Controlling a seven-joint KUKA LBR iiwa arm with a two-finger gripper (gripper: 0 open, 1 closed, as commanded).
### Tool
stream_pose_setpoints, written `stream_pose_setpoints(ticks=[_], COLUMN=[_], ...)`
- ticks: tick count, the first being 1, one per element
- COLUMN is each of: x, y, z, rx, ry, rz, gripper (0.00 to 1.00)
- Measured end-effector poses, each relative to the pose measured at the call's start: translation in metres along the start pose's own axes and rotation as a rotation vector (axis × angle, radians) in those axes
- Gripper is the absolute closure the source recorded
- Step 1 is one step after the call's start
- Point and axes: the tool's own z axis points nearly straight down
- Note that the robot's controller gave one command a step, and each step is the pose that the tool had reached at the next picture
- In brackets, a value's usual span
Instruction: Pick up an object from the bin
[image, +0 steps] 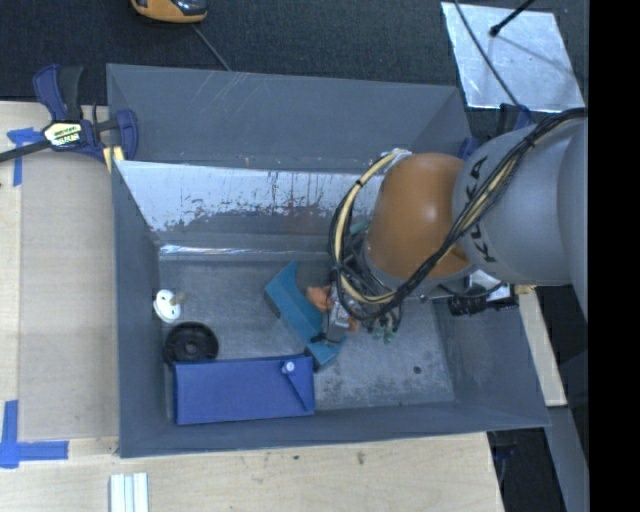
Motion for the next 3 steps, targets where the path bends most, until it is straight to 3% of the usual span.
stream_pose_setpoints(ticks=[1,2,3], x=[-0.016,-0.001,0.027], y=[0.003,0.001,0.0], z=[-0.015,-0.023,-0.03], rx=[0.002,0.003,0.004], ry=[0.006,0.006,0.007], rz=[-0.001,-0.003,0.001], gripper=[1.0,1.0,1.0])
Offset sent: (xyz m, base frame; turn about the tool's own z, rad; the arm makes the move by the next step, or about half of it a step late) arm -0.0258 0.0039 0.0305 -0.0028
